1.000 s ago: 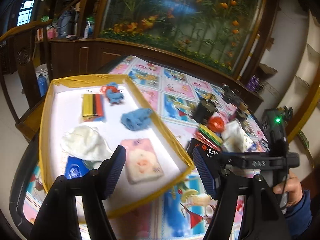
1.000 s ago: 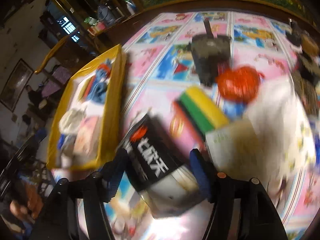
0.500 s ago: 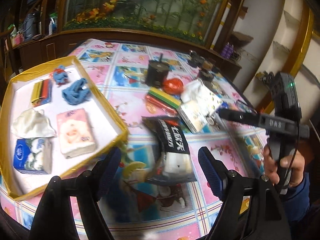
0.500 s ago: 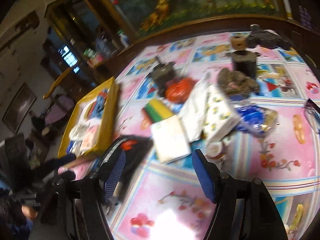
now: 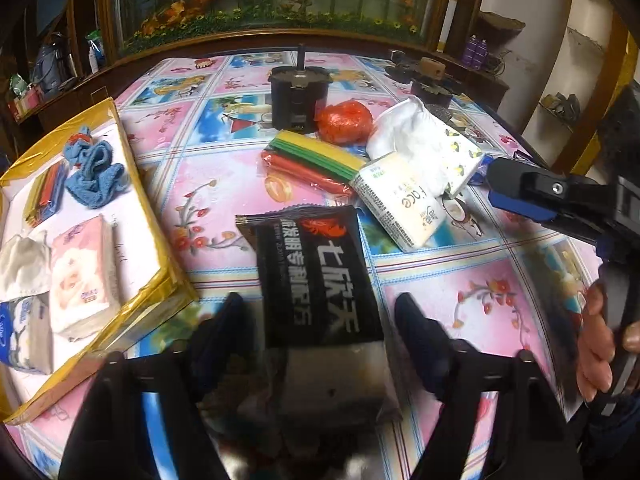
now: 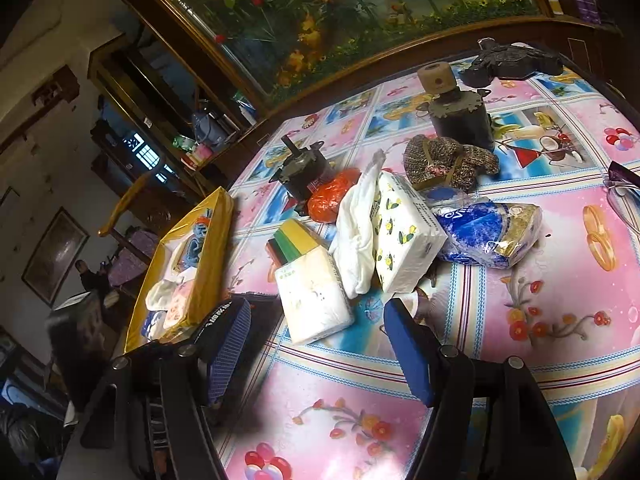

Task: Organize soft objects
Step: 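Grasp the black printed snack bag from the table with the left tool, then grasp the white paper packet with the right tool while the left holds the black bag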

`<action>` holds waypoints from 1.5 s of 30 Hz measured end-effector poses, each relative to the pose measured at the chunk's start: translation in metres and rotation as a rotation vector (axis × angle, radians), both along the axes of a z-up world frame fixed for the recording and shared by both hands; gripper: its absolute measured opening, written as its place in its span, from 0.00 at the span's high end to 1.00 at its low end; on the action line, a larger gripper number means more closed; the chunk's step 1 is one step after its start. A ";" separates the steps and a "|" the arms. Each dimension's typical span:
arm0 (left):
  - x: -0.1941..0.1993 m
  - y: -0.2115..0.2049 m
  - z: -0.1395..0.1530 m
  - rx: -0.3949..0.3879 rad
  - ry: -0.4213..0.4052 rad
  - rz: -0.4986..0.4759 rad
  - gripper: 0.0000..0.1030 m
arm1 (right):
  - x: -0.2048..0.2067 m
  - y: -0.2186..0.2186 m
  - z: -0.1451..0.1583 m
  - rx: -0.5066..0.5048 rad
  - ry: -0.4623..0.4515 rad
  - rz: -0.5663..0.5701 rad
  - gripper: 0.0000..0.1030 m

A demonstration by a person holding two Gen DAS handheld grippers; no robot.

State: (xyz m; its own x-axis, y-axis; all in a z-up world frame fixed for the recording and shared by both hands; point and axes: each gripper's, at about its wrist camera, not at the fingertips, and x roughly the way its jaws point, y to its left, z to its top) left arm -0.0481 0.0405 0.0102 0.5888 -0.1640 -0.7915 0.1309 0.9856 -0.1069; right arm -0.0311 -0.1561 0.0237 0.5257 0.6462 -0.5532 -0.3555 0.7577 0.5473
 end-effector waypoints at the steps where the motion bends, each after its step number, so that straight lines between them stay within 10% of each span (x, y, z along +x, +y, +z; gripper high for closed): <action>1: 0.002 0.000 -0.003 0.001 0.012 0.000 0.55 | -0.001 0.001 0.000 -0.002 -0.003 0.004 0.28; 20: -0.023 0.022 0.001 -0.078 0.003 -0.008 0.60 | 0.032 0.091 -0.006 -0.405 -0.021 0.160 0.27; 25: -0.022 0.024 0.000 -0.104 0.004 -0.012 0.60 | 0.035 0.087 -0.023 -0.372 -0.012 0.172 0.29; 27: -0.023 0.023 0.001 -0.106 0.003 -0.016 0.60 | 0.032 0.086 -0.021 -0.396 -0.036 0.162 0.53; 45: -0.028 0.026 0.008 -0.094 -0.060 0.017 0.60 | 0.016 0.081 0.000 -0.251 -0.120 0.180 0.53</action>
